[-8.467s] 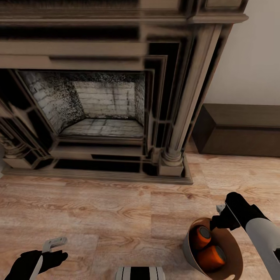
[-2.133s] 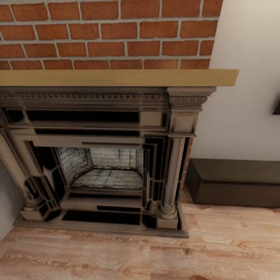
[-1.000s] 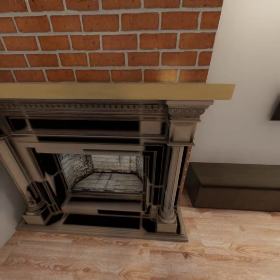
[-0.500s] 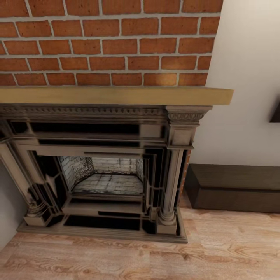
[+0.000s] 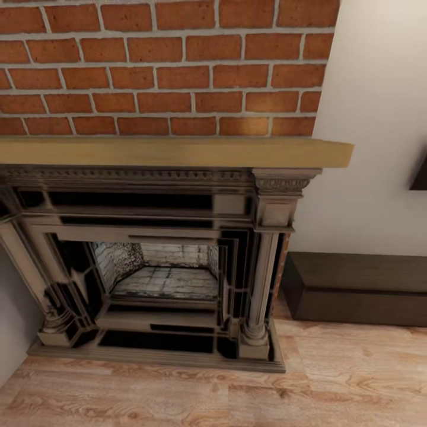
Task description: Put the three can of soda from the living room inside the tash can in the kitchen.
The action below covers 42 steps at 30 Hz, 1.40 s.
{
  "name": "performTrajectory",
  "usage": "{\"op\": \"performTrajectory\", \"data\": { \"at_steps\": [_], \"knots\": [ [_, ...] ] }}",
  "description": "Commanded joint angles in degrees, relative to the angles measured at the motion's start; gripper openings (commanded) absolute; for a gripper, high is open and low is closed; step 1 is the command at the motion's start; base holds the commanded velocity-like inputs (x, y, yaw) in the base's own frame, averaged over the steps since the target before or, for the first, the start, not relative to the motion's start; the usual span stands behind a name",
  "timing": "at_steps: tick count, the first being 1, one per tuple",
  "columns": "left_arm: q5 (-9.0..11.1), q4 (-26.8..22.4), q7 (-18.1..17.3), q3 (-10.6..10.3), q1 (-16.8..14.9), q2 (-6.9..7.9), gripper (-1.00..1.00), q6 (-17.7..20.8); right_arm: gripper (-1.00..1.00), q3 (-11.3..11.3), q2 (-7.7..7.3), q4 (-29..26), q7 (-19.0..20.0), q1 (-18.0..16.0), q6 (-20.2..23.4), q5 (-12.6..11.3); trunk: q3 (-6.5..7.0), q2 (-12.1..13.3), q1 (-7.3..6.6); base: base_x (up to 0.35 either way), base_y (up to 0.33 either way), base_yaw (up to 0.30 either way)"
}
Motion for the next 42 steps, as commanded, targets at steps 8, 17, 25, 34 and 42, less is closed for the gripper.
{"op": "performTrajectory", "data": {
  "at_steps": [8, 17, 25, 34, 42],
  "knots": [
    [0.0, 0.0, 0.0, 0.0, 0.0, 0.00, 1.00, 0.0, 1.00, 0.1, -0.01, 3.0, 0.0, 0.0, -1.7, 0.0, 1.44, 3.2, -1.76, 0.000, 0.000, 0.000],
    [-0.1, 0.1, 0.0, 0.0, 0.2, 0.00, 1.00, -1.2, 1.00, 0.0, -0.07, 7.1, 0.0, 0.0, -3.8, 0.0, 3.06, 6.8, -3.74, 0.000, 0.000, 0.000],
    [-0.1, 3.0, -0.1, -0.1, 0.6, 0.00, 1.00, -5.7, 1.00, 0.0, -0.12, 12.0, -2.7, 0.0, -8.1, 0.0, 4.49, 10.0, -5.50, 0.000, 0.000, 0.000],
    [-0.1, 4.6, -0.1, -1.1, 4.7, -0.38, 1.00, -9.2, 1.00, 0.0, -0.27, 14.4, -3.6, 0.0, -9.0, 0.0, 6.11, 13.7, -7.47, 0.000, 0.000, 0.000],
    [-0.1, 4.8, -0.1, -2.2, 9.1, -1.30, 1.00, -11.0, 1.00, 0.0, -0.45, 15.9, -3.8, 0.0, -9.1, -0.1, 7.55, 16.9, -9.23, 0.000, 0.000, 0.000]
  ]
}}
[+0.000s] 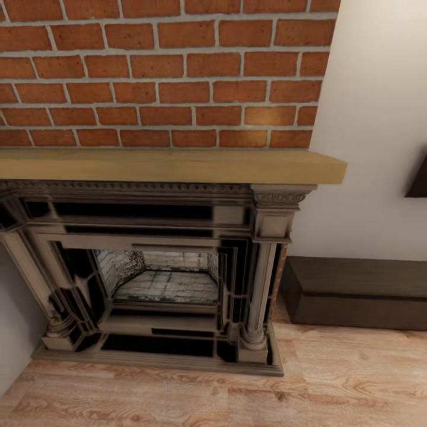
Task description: Put the three can of soda from the living room inside the tash can in the kitchen.
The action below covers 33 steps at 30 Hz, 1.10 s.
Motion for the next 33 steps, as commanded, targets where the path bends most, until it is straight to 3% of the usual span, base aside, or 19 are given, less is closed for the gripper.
{"op": "performTrajectory", "data": {
  "at_steps": [1, 12, 20, 33],
  "knots": [
    [0.0, 0.0, 0.0, -0.1, 1.0, -0.10, 1.00, -0.5, 1.00, 0.0, -0.06, 0.3, 0.0, 0.0, 0.0, -0.1, 0.19, 0.4, -0.23, 0.000, 0.000, 0.000],
    [0.0, 0.0, 0.0, -0.2, 5.7, -0.23, 1.00, -2.5, 1.00, -0.3, -0.91, 2.6, -0.2, 0.0, 0.0, -0.7, 2.16, 4.8, -2.64, 0.000, 0.000, 0.000],
    [0.0, 0.0, 0.0, -0.2, 6.7, -0.20, 1.00, -2.7, 1.00, -0.5, -1.15, 2.9, -0.3, 0.8, 0.0, -0.9, 3.60, 8.0, -4.40, 0.000, 0.000, 0.000],
    [0.0, 0.0, 0.0, -0.2, 8.7, -0.09, 1.00, -4.6, 1.00, -0.6, -1.56, 6.5, -4.3, 1.7, 0.3, -1.0, 5.93, 13.3, -7.25, 0.000, 0.000, 0.000]
  ]
}}
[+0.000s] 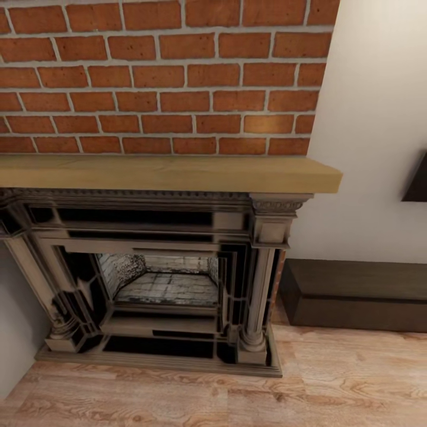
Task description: Put the three can of soda from the living room inside the tash can in the kitchen.
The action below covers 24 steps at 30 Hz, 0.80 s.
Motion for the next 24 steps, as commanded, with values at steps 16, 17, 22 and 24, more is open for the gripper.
{"op": "performTrajectory", "data": {
  "at_steps": [16, 17, 22, 24],
  "knots": [
    [0.0, 1.1, 0.0, -0.1, 1.2, -0.13, 1.00, -0.7, 1.00, 0.0, 0.28, 0.2, -0.2, 2.1, 0.1, 0.0, 2.88, 6.4, -3.52, 0.000, 0.000, 0.000],
    [0.0, 1.2, 0.0, -0.1, 1.3, -0.14, 1.00, -0.8, 1.00, 0.0, 0.28, 0.2, -0.2, 2.1, 0.1, 0.0, 3.06, 6.8, -3.74, 0.000, 0.000, 0.000],
    [0.0, 1.2, 0.0, -0.1, 1.5, -0.15, 1.00, -0.8, 1.00, 0.0, 0.34, 0.2, -0.2, 2.3, 0.0, 0.0, 3.96, 8.8, -4.84, 0.000, 0.000, 0.000],
    [0.0, 1.2, 0.0, 0.0, 1.7, -0.12, 1.00, -0.7, 1.00, 0.0, 0.31, 0.2, -0.2, 2.3, 0.1, 0.0, 4.32, 9.6, -5.28, 0.000, 0.000, 0.000]
  ]
}}
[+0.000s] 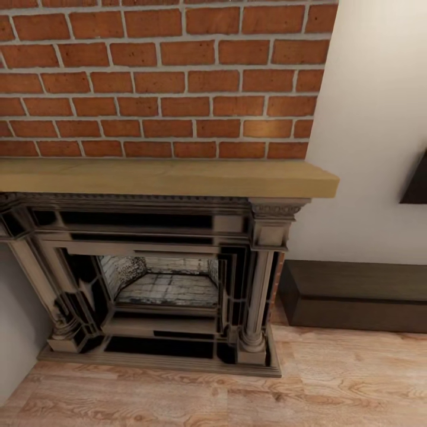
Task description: Put the three can of soda from the living room inside the tash can in the kitchen.
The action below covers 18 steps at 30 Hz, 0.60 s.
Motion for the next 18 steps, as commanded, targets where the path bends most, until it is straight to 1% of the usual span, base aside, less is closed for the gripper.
{"op": "performTrajectory", "data": {
  "at_steps": [1, 18],
  "knots": [
    [0.0, 0.0, 0.0, 0.0, 0.1, 0.01, 1.00, 0.0, 1.00, 0.0, -0.02, 0.0, 0.0, 0.0, 0.0, 0.0, 0.19, 0.4, -0.23, 0.000, 0.000, 0.000],
    [0.0, 0.1, 0.0, 0.0, 0.9, 0.02, 1.00, 0.1, 1.00, -0.2, -0.36, 0.0, 0.0, 0.1, 0.0, -0.1, 3.24, 7.2, -3.96, 0.000, 0.000, 0.000]
  ]
}}
